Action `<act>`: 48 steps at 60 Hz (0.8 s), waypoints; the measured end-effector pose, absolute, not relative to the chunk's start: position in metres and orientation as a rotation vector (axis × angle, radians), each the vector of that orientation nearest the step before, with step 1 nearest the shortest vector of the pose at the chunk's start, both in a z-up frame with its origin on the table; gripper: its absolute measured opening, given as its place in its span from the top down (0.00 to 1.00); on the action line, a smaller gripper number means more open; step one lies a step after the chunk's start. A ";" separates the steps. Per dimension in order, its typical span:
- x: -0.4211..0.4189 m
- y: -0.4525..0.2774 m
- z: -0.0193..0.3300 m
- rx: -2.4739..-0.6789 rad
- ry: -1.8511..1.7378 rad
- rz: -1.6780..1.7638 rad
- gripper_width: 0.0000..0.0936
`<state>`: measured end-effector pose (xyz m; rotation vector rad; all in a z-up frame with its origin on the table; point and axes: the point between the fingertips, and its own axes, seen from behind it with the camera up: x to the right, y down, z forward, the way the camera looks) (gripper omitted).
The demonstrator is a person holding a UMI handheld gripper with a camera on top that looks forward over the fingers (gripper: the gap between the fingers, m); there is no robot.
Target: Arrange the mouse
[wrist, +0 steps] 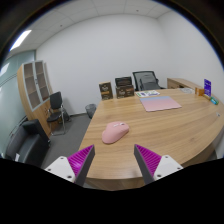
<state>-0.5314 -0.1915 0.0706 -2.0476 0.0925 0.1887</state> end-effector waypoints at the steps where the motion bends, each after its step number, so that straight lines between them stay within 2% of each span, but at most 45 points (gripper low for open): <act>1: -0.534 -0.185 0.068 -2.047 0.093 0.193 0.11; 9: -0.550 -0.135 0.044 -2.070 0.076 0.220 0.11; 26: -0.554 -0.064 0.023 -2.134 0.040 0.243 0.11; 48: -0.562 -0.012 0.000 -2.194 0.028 0.165 0.11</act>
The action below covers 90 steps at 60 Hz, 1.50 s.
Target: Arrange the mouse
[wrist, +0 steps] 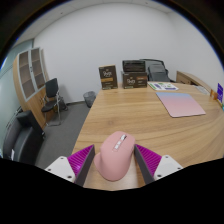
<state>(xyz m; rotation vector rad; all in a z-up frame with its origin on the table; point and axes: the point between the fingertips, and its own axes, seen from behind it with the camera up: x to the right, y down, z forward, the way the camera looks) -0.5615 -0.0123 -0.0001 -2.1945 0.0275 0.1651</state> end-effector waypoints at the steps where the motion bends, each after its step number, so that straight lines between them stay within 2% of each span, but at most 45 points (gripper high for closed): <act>1: -0.563 -0.011 -0.001 -2.194 0.027 0.161 0.11; 17: -0.581 0.017 -0.008 -2.208 -0.011 0.084 0.12; 21: -0.578 0.019 -0.010 -2.204 -0.024 0.043 0.20; 23: -0.576 0.019 -0.010 -2.200 -0.035 0.015 0.43; 35: -0.573 0.014 -0.013 -2.222 -0.029 0.010 0.56; 41: -0.576 0.013 -0.010 -2.257 0.002 0.022 0.56; 44: -0.577 0.018 0.003 -2.242 0.012 0.049 0.56; 52: -0.552 0.052 0.080 -2.119 -0.049 0.076 0.56; 59: -0.476 0.103 0.141 -2.039 -0.057 0.034 0.56; 64: -0.406 0.143 0.159 -2.014 -0.030 -0.006 0.56; 69: -0.341 0.178 0.144 -2.047 -0.025 -0.046 0.56; 77: -0.264 0.213 0.068 -2.181 -0.020 -0.051 0.57; 83: -0.236 0.218 0.018 -2.268 -0.025 -0.047 0.56; 90: -0.228 0.221 -0.007 -2.297 -0.022 -0.009 0.56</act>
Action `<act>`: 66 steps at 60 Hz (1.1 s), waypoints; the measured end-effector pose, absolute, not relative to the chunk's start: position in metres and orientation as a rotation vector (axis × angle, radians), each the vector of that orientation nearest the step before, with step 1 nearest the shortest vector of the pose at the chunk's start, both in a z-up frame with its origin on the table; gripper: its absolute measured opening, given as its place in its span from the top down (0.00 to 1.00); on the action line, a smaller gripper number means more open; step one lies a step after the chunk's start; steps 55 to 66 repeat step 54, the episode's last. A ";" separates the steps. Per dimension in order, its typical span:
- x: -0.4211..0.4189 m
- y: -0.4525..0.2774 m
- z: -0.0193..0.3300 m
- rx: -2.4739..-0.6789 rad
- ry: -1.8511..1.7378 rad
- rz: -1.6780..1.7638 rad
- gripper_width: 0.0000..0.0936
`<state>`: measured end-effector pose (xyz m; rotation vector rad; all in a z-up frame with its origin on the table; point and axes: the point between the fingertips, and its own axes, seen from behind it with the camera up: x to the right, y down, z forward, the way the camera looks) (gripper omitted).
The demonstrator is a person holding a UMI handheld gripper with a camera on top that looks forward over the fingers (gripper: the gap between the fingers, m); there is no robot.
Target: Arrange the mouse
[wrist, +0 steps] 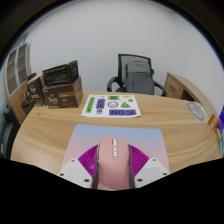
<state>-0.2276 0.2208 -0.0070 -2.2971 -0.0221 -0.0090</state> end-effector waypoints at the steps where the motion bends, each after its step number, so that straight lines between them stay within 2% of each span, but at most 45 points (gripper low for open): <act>1: -0.228 0.221 -0.009 -2.292 -0.021 -0.003 0.56; 8: -0.228 0.220 -0.010 -2.309 -0.038 0.016 0.53; 17: -0.227 0.220 -0.010 -2.318 -0.083 -0.030 0.40; 19: -0.227 0.220 -0.008 -2.315 -0.086 -0.034 0.33; 22: -0.227 0.215 -0.005 -2.326 -0.083 -0.034 0.11; 23: -0.226 0.213 -0.003 -2.328 -0.075 -0.036 0.09; 25: -0.226 0.208 0.005 -2.322 -0.060 -0.031 0.12; 35: -0.231 0.164 0.049 -2.254 -0.033 -0.083 0.10; 50: -0.277 0.028 0.112 -2.188 0.070 -0.052 0.10; 54: -0.293 -0.014 0.120 -2.191 0.101 -0.022 0.10; 66: -0.293 -0.014 0.120 -2.191 0.101 -0.022 0.10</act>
